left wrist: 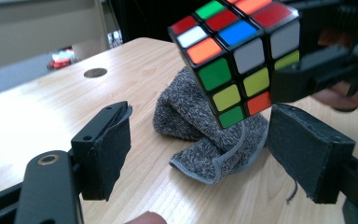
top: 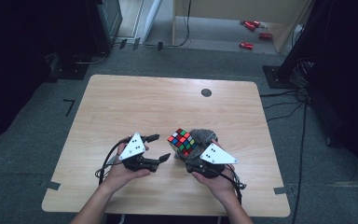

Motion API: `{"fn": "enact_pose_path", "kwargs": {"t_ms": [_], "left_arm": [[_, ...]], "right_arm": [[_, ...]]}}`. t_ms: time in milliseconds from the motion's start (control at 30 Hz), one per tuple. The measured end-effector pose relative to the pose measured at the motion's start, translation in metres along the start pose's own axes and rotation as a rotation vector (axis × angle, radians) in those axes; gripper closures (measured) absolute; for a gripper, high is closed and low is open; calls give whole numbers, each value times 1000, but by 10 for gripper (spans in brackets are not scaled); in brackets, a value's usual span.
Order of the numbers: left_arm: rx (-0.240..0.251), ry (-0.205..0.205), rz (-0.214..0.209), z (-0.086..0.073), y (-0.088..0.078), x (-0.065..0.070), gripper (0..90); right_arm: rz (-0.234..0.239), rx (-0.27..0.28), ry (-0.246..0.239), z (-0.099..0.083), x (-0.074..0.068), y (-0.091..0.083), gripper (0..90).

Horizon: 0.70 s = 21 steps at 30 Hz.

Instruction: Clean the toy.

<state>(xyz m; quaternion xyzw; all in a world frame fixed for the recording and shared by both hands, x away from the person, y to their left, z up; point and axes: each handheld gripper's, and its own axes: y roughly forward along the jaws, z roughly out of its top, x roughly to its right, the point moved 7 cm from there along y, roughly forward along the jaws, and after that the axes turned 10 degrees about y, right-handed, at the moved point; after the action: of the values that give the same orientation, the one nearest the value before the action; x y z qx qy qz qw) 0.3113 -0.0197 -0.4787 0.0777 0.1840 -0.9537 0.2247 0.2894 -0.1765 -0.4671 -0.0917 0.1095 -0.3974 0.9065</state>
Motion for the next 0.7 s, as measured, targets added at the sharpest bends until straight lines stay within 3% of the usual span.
{"fn": "enact_pose_path", "kwargs": {"t_ms": [100,233,300,400,700], "left_arm": [[7,64,19,-2,2,2,232],[-10,207,43,-4,6,10,179],[-28,255,50,-5,8,14,179],[-23,275,59,-5,10,17,163],[11,362,104,-1,10,20,151]], "right_arm": [[17,-7,28,2,-2,0,347],[42,-17,95,5,-5,-2,346],[64,-23,135,6,-7,-3,346],[89,-55,173,5,-11,-1,346],[112,-108,193,0,-22,5,345]]}}
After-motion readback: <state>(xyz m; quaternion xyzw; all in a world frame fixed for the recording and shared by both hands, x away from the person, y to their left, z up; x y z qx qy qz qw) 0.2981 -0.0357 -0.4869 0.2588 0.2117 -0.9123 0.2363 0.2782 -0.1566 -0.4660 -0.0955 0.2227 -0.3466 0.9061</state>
